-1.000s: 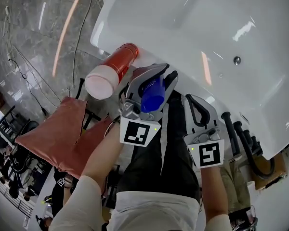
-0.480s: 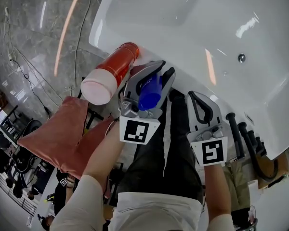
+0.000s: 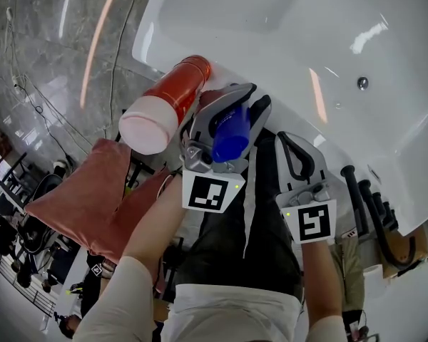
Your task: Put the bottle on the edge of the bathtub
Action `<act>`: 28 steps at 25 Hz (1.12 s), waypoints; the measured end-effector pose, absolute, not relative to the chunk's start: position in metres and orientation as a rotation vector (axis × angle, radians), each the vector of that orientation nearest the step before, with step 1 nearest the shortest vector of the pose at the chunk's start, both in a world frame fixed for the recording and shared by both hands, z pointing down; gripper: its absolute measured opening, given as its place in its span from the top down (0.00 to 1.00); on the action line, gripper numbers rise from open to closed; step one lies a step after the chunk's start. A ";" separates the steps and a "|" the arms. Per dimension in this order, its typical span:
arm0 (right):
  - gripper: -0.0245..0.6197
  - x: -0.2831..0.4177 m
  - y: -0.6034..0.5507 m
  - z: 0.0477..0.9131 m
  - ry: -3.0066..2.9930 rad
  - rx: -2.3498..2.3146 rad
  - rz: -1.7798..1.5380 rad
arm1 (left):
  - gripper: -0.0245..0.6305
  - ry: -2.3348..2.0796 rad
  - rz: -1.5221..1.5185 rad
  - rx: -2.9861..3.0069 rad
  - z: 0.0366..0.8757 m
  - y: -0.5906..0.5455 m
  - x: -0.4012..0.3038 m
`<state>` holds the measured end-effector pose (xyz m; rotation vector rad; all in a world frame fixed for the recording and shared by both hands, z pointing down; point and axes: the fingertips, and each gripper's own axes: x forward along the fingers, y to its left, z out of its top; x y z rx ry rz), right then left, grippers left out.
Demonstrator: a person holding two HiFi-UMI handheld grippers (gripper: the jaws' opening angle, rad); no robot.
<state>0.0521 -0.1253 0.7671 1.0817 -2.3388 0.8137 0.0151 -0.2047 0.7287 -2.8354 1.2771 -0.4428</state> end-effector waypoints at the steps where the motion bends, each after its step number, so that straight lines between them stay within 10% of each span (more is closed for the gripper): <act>1: 0.96 0.051 -0.125 0.767 -2.340 1.081 0.813 | 0.82 1.273 -0.445 -2.832 0.729 -0.204 0.015; 28: 0.96 0.047 -0.125 0.766 -2.345 1.080 0.814 | 0.73 1.264 -0.593 -2.834 0.749 -0.196 0.009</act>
